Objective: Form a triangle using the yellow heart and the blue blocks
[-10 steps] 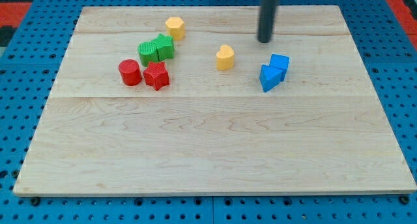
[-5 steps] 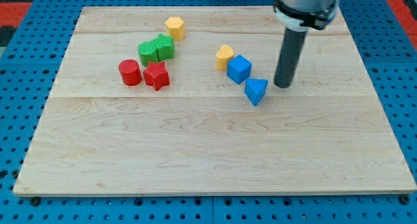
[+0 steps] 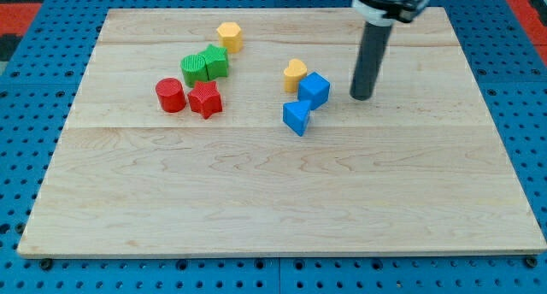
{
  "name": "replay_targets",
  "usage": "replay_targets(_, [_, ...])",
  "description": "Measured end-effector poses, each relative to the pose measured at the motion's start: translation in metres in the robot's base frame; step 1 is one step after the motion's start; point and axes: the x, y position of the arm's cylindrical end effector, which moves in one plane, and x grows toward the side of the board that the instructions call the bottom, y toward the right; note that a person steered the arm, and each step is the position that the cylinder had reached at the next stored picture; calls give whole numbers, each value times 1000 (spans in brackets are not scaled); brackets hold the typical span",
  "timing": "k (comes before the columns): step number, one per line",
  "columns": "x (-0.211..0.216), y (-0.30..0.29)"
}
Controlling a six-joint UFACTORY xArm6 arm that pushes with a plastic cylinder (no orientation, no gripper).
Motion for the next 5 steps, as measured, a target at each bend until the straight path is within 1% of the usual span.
replay_targets(1, [-1, -60])
replay_targets(2, [10, -98])
replay_targets(3, [9, -72])
replay_targets(4, [-14, -60])
replay_targets(5, [-27, -60])
